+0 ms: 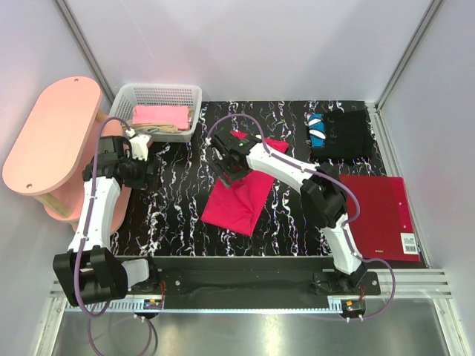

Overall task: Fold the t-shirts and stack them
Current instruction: Fold the folded rectangular tshirt in 1/3 of the way

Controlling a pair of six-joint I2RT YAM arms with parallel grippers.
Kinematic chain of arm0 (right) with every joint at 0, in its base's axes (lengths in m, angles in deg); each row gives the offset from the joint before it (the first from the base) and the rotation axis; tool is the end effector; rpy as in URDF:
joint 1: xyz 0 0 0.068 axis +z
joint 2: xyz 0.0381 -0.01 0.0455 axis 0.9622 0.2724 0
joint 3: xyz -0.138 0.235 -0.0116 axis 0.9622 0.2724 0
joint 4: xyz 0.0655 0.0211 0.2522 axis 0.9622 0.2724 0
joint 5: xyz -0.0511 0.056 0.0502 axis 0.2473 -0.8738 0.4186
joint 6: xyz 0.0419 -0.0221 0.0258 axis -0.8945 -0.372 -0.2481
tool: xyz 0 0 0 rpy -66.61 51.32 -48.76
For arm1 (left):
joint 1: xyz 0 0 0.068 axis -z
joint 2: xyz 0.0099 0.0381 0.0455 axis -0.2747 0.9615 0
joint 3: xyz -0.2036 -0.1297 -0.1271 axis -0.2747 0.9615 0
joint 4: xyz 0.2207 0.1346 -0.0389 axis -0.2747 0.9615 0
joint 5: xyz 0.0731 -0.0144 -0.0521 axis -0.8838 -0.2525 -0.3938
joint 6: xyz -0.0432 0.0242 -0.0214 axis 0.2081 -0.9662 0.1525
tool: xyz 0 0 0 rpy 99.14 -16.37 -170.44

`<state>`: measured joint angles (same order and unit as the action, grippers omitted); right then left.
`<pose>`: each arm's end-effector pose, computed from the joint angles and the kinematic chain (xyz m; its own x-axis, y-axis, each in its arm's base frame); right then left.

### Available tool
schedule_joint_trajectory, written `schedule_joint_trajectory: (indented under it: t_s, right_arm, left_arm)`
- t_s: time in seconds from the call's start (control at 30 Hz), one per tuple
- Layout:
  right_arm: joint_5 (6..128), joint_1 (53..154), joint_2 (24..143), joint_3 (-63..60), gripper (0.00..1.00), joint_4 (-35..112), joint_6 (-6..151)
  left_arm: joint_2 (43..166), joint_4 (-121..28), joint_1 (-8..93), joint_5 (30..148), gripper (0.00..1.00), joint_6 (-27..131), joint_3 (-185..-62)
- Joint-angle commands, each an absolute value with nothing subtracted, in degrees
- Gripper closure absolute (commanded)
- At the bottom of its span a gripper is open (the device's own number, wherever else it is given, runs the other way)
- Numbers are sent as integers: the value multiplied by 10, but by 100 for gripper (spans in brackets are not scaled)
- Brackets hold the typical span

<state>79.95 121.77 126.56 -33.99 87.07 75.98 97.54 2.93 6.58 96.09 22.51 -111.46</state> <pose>0.3172 0.3418 0.2243 -0.6506 -0.6267 -0.4289 -0.6690 0.7402 -0.0669 0.2348 0.0290 0.2921 -0.7805 0.1655 -0.6029 0.2391 0.9700 -0.0433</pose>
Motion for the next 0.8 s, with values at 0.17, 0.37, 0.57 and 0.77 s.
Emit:
schedule_joint_trajectory:
  t_s: [0.17,0.37,0.57,0.77]
  right_arm:
    - [1005,1174,1277,-397,0,901,703]
    - [1025,1172,1219,-383,0,911,666]
    - [923,1236,1145,-287,0,867,664]
    - [1007,1325,1136,-204,0,810,728]
  left_arm:
    - [965,22,64,979,1,219,-1121]
    - [960,30,65,986,1,221,-1128]
    - [964,37,66,1017,1,226,-1130]
    - [974,42,67,1002,1,220,-1129]
